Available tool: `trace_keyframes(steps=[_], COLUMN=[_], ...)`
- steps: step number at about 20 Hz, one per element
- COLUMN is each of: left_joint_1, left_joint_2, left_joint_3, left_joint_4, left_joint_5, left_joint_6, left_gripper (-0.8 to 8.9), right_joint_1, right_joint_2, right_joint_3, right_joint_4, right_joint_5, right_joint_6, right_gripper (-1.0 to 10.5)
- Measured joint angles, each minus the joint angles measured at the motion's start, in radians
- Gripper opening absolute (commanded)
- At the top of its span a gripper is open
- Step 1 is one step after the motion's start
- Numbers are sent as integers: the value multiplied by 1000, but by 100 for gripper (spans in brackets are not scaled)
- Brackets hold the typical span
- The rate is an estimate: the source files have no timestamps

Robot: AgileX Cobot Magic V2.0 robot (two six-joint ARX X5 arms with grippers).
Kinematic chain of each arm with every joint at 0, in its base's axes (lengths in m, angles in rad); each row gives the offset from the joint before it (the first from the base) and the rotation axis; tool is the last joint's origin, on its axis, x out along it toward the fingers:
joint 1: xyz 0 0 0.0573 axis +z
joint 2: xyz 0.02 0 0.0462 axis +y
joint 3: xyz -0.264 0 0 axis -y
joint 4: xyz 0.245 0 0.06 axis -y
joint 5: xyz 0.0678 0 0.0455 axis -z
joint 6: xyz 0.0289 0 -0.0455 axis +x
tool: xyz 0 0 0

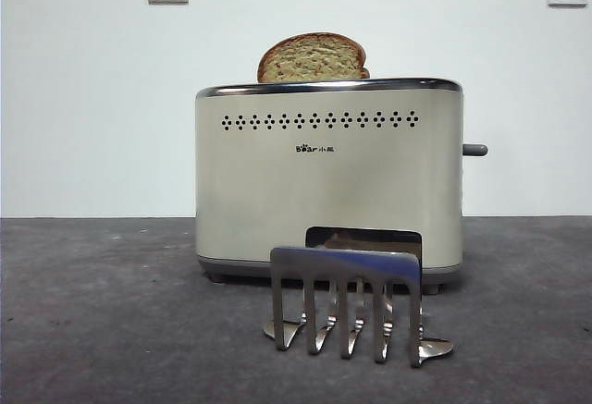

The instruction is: Pick up a slice of bread from the rack,put the bread on the toaster,press the button

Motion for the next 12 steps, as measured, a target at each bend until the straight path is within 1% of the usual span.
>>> trace_keyframes(steps=[4, 12], left_joint_1=[9, 9], left_joint_2=[-4, 23], left_joint_3=[0, 0], left_joint_4=[0, 2], left_joint_5=[-21, -16], left_joint_6=[0, 0], left_gripper=[18, 18], right_joint_1=[0, 0], right_joint_2=[0, 0], right_joint_3=[0, 0], right_joint_4=[55, 59], right_joint_5=[0, 0], right_joint_6=[0, 0], right_gripper=[0, 0])
